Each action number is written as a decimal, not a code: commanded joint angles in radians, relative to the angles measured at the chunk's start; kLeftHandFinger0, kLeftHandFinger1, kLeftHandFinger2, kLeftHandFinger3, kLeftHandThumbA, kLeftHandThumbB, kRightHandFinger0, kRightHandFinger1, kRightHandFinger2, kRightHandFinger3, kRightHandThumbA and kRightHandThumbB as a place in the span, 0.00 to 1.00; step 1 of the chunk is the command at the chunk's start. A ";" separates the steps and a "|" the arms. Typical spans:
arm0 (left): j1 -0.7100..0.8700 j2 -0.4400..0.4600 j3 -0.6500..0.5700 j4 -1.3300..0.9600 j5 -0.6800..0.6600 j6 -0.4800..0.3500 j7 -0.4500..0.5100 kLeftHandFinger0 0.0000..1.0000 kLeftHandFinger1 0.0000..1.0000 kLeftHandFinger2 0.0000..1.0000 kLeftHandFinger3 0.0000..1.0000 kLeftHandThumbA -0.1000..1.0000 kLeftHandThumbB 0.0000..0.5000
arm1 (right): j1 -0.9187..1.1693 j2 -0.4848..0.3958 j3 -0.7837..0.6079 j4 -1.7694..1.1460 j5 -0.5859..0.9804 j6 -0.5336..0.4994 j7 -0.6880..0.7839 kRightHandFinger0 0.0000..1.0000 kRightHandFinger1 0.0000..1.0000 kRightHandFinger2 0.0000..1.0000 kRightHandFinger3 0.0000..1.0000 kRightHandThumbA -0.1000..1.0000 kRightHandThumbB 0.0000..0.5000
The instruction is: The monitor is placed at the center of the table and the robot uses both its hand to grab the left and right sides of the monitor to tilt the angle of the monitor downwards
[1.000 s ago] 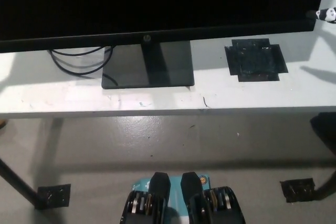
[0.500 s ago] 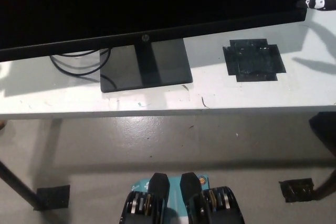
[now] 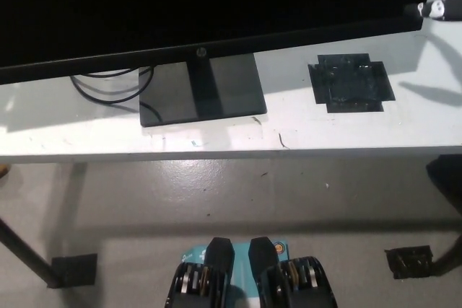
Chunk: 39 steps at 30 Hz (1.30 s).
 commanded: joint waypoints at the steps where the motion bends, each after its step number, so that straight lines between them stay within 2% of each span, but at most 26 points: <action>1: -0.015 0.020 0.010 -0.019 -0.013 -0.007 -0.028 1.00 1.00 1.00 1.00 1.00 0.70 | 0.029 0.034 -0.062 0.070 0.087 -0.069 0.010 1.00 1.00 1.00 1.00 1.00 1.00; 2: -0.014 0.020 0.012 -0.019 -0.014 -0.004 -0.028 1.00 1.00 1.00 1.00 1.00 0.68 | 0.032 0.050 -0.107 0.103 0.140 -0.077 0.014 1.00 1.00 1.00 1.00 1.00 0.94; 3: -0.008 0.019 0.015 -0.029 -0.017 0.009 -0.030 1.00 1.00 1.00 1.00 1.00 0.73 | 0.038 0.061 -0.133 0.114 0.163 -0.085 0.011 1.00 1.00 1.00 1.00 1.00 0.86; 4: -0.002 0.018 0.018 -0.043 -0.021 0.027 -0.032 1.00 1.00 1.00 1.00 1.00 0.74 | 0.043 0.068 -0.151 0.112 0.169 -0.092 0.006 1.00 1.00 1.00 1.00 1.00 0.84; 5: 0.004 0.014 0.019 -0.052 -0.019 0.023 -0.027 1.00 1.00 1.00 1.00 1.00 0.72 | 0.070 0.082 -0.183 0.071 0.186 -0.085 -0.019 1.00 1.00 1.00 1.00 1.00 0.73; 9: 0.013 0.015 0.026 -0.067 -0.031 0.035 -0.046 1.00 1.00 1.00 1.00 1.00 0.65 | 0.101 0.105 -0.230 0.032 0.209 -0.077 -0.017 1.00 1.00 1.00 1.00 1.00 0.74; 11: 0.012 0.015 0.022 -0.072 -0.022 0.024 -0.045 1.00 1.00 1.00 1.00 1.00 0.74 | 0.101 0.110 -0.243 0.042 0.207 -0.087 -0.018 1.00 1.00 1.00 1.00 1.00 0.75; 13: 0.009 0.014 0.017 -0.073 -0.011 0.022 -0.039 1.00 1.00 1.00 1.00 1.00 0.76 | 0.100 0.111 -0.248 0.038 0.207 -0.080 -0.017 1.00 1.00 1.00 1.00 1.00 0.77; 15: 0.011 0.014 0.016 -0.083 -0.009 0.031 -0.042 1.00 1.00 1.00 1.00 1.00 0.75 | 0.095 0.110 -0.249 0.033 0.207 -0.074 -0.011 1.00 1.00 1.00 1.00 1.00 0.73; 16: 0.010 0.013 0.019 -0.080 -0.020 0.028 -0.052 1.00 1.00 1.00 1.00 1.00 0.70 | 0.093 0.109 -0.249 0.032 0.207 -0.074 -0.010 1.00 1.00 1.00 1.00 1.00 0.72; 18: 0.015 0.015 0.021 -0.095 -0.029 0.057 -0.071 1.00 1.00 1.00 1.00 1.00 0.67 | 0.083 0.109 -0.246 0.037 0.206 -0.070 -0.007 1.00 1.00 1.00 1.00 1.00 0.71; 20: 0.022 0.017 0.018 -0.107 -0.013 0.054 -0.059 1.00 1.00 1.00 1.00 1.00 0.65 | 0.072 0.107 -0.242 0.045 0.201 -0.070 -0.007 1.00 1.00 1.00 1.00 1.00 0.73; 21: 0.019 0.016 0.017 -0.099 -0.009 0.050 -0.054 1.00 1.00 1.00 1.00 1.00 0.67 | 0.067 0.105 -0.240 0.047 0.200 -0.060 -0.006 1.00 1.00 1.00 1.00 1.00 0.76; 24: 0.011 0.016 0.008 -0.080 0.005 0.029 -0.046 1.00 1.00 1.00 1.00 1.00 0.64 | 0.045 0.097 -0.231 0.080 0.187 -0.065 -0.006 1.00 1.00 1.00 1.00 1.00 0.75; 30: 0.012 0.014 0.014 -0.100 -0.003 0.042 -0.056 1.00 1.00 1.00 1.00 1.00 0.69 | -0.016 0.076 -0.210 0.137 0.161 -0.099 0.001 1.00 1.00 1.00 1.00 1.00 0.70; 32: 0.009 0.014 0.004 -0.104 0.020 0.048 -0.042 1.00 1.00 1.00 1.00 1.00 0.75 | -0.027 0.065 -0.198 0.117 0.156 -0.081 0.009 1.00 1.00 1.00 1.00 1.00 0.67; 33: 0.006 0.014 0.002 -0.096 0.024 0.039 -0.038 1.00 1.00 1.00 1.00 1.00 0.73 | -0.036 0.062 -0.194 0.120 0.156 -0.078 0.013 1.00 1.00 1.00 1.00 1.00 0.68; 35: -0.010 0.010 -0.002 -0.068 0.026 0.019 -0.039 1.00 1.00 1.00 1.00 1.00 0.76 | -0.069 0.048 -0.185 0.143 0.165 -0.065 0.039 1.00 1.00 1.00 1.00 1.00 0.64; 39: -0.009 0.008 -0.001 -0.074 0.022 0.026 -0.048 1.00 1.00 1.00 1.00 1.00 0.72 | -0.081 0.037 -0.166 0.130 0.153 -0.030 0.036 1.00 1.00 1.00 1.00 1.00 0.65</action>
